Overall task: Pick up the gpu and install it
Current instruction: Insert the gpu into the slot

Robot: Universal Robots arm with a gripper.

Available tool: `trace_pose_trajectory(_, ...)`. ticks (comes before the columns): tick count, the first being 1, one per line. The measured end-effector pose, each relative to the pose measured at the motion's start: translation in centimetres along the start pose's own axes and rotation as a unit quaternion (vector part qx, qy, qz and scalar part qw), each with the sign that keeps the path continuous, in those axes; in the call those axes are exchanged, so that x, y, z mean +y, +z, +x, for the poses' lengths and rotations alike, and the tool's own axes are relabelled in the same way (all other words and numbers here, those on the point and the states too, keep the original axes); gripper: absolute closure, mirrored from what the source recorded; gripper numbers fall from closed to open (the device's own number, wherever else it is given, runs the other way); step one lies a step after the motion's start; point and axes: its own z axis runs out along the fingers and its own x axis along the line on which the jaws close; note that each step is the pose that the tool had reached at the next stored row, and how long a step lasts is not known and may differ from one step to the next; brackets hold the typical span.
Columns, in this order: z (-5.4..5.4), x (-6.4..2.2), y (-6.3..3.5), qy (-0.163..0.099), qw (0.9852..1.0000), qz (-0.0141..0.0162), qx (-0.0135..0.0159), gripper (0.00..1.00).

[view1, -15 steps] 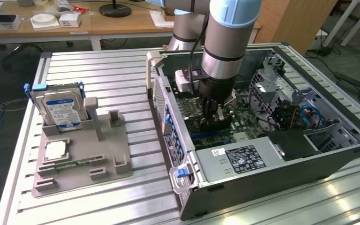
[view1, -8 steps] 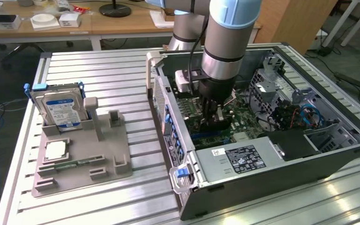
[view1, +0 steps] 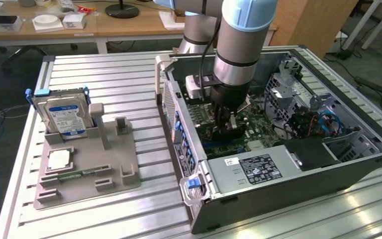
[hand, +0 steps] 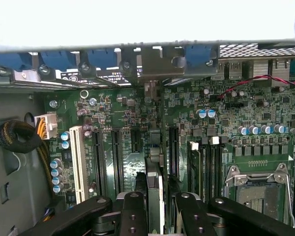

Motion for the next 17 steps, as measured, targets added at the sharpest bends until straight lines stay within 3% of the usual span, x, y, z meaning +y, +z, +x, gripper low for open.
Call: trace_pose_trajectory(17,0.00,0.01,0.01,0.000,1.0000,0.0000,0.0000,0.73)
